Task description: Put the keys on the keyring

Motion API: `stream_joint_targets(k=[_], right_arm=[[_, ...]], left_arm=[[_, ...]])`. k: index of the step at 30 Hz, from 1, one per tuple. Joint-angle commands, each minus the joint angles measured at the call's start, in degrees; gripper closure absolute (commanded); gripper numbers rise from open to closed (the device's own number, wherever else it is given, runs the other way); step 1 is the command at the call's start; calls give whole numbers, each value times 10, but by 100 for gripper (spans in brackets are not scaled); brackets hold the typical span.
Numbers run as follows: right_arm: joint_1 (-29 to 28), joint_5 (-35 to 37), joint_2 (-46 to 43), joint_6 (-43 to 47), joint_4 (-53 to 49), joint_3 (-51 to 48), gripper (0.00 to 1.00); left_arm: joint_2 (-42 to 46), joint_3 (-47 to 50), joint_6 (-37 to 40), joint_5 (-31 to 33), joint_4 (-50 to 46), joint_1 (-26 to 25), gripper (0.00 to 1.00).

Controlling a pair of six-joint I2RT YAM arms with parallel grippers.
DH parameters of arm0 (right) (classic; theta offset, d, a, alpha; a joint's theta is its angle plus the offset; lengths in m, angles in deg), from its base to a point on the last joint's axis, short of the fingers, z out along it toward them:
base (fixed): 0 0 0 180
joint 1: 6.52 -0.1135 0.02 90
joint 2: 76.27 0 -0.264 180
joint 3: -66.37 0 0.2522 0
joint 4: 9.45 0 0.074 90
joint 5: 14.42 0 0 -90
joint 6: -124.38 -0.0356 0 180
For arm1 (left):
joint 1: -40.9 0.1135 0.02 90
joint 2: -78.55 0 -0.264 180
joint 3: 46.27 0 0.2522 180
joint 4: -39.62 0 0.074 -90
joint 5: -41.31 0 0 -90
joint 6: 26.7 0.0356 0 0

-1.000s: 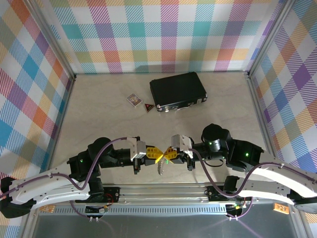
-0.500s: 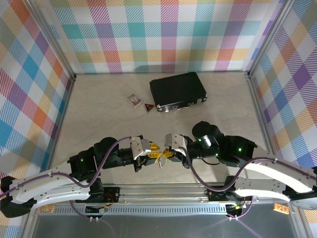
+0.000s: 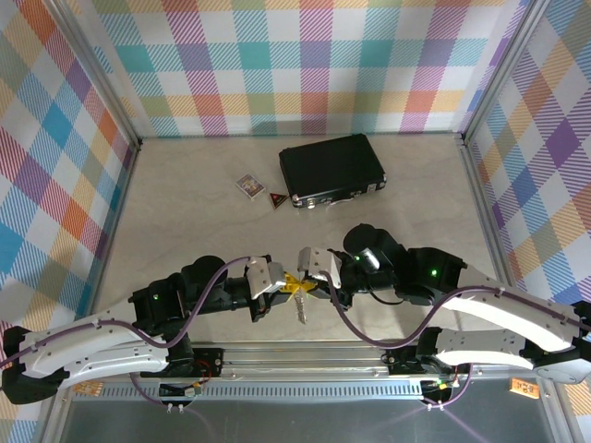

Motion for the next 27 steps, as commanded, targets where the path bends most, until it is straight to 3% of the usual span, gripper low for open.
stream_joint_targets(k=[1, 9, 16, 24, 27], right_arm=[[-7, 9, 2, 3, 10, 19, 100], [-8, -11, -26, -17, 64, -16, 80], [-8, -24, -42, -22, 78, -24, 78], [-8, -39, -85, -37, 105, -45, 64], [-8, -40, -108, -54, 118, -56, 66]], left_arm=[[15, -12, -4, -2, 29, 0, 100], [19, -23, 4, -25, 47, 0, 100], [23, -34, -4, -58, 69, 1, 100], [29, -33, -13, -79, 93, 0, 100], [35, -32, -22, -89, 108, 0, 100]])
